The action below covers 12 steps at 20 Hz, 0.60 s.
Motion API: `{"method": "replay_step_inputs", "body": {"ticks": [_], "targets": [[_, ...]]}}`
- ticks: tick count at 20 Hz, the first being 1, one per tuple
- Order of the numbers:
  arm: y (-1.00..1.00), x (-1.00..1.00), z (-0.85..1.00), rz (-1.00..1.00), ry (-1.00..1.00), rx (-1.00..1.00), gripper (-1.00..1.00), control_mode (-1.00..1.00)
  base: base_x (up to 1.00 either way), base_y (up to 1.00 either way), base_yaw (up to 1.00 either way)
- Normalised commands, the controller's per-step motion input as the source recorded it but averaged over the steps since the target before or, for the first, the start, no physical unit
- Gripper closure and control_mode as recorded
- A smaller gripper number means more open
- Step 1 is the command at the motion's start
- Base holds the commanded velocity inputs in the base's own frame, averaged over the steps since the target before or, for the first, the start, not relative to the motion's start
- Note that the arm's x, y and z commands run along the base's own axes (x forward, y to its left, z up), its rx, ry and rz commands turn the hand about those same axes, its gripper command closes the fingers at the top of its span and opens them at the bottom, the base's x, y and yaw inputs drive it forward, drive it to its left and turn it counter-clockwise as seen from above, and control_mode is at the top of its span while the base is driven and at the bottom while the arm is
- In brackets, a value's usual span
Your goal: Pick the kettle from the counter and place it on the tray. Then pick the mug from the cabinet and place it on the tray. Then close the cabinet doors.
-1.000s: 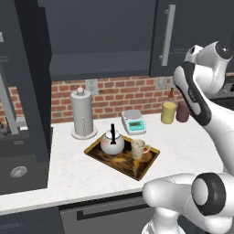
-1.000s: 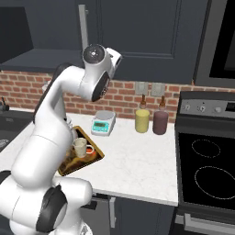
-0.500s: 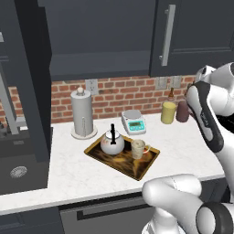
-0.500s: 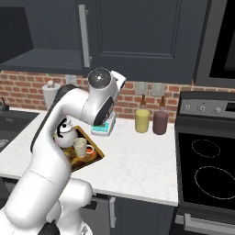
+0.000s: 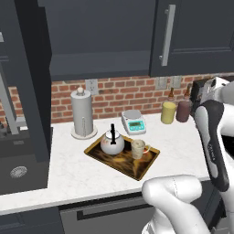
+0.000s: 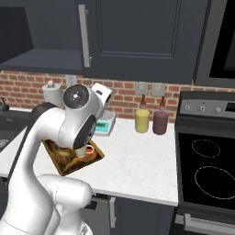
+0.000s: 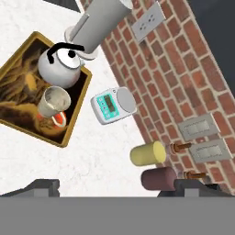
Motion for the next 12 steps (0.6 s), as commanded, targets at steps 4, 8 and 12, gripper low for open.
{"method": "replay_step_inputs", "body": {"ticks": [4,8,12], "targets": [[0.64,-0.22,-0.14,-0.08,0.22,-0.16,-1.00,-1.00,0.00,0.00,0.00],[0.04,-0.14,-0.44,0.02,0.00,-0.28,-1.00,-1.00,0.00,0.00,0.00],[0.14,-0.59,0.09,-0.05,-0.14,-0.33,-1.00,-1.00,0.00,0.00,0.00]]}}
